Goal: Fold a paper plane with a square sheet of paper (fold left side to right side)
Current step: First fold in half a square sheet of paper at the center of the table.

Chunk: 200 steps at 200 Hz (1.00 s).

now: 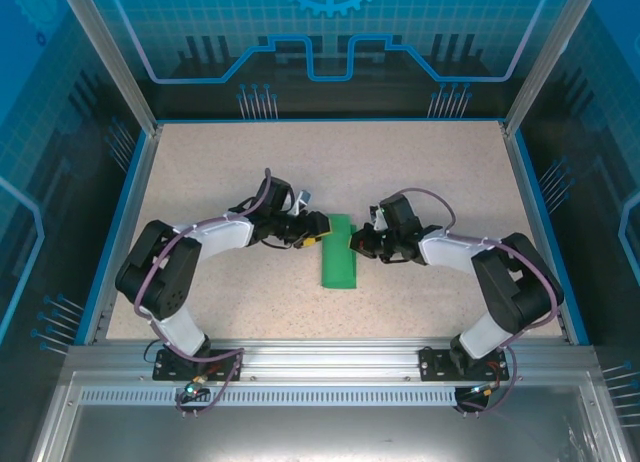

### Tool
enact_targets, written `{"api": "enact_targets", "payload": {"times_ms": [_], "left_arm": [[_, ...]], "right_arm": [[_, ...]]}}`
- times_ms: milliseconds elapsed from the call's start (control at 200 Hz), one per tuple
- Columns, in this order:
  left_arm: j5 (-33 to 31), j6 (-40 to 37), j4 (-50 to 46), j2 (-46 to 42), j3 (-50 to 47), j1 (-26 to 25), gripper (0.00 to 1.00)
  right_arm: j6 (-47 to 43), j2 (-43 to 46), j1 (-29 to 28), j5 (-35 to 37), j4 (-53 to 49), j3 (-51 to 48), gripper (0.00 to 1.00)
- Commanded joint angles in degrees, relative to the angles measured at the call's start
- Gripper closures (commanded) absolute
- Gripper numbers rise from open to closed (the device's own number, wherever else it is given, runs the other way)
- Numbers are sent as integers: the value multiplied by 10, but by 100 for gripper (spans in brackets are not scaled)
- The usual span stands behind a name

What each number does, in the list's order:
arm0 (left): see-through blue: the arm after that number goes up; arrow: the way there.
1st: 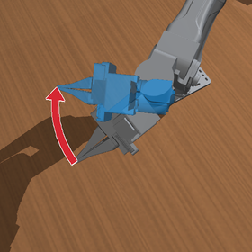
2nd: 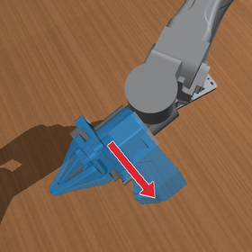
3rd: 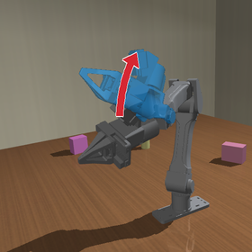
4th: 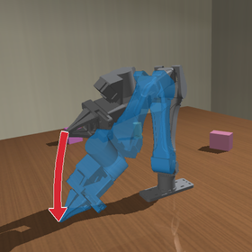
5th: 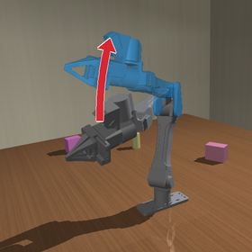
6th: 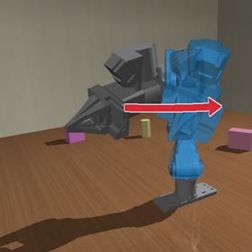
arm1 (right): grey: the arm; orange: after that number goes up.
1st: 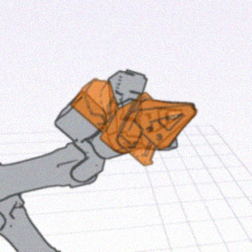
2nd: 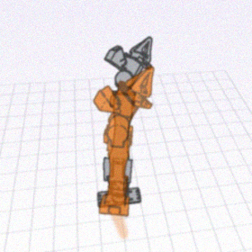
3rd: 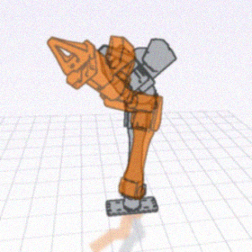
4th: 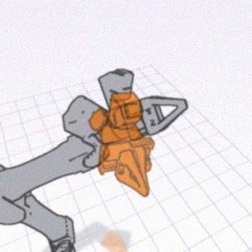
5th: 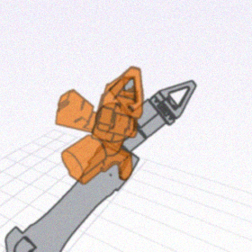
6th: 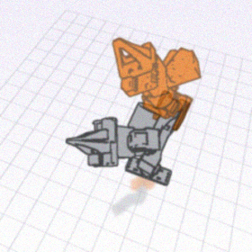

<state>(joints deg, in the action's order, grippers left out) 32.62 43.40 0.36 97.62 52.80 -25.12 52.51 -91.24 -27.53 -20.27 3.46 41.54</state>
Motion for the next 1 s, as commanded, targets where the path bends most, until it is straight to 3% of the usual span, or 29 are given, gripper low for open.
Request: {"api": "enact_targets", "payload": {"times_ms": [0,350,570,660,840,995], "left_arm": [[-29,-22,-60,8,9,-4,47],[-39,-14,-76,71,42,-35,46],[-65,-17,-112,101,65,-48,53],[-76,-20,-122,109,68,-53,55],[-89,-31,-140,125,76,-60,56],[-96,-34,-146,134,80,-63,56]], "right_arm": [[-18,-9,-11,30,-60,18,100],[-23,-28,-15,39,-63,25,100],[-19,-32,-17,37,-47,25,98],[-25,-17,-17,57,-57,22,93],[-57,35,-16,139,-134,29,75],[-71,77,-15,194,-176,25,72]]}}
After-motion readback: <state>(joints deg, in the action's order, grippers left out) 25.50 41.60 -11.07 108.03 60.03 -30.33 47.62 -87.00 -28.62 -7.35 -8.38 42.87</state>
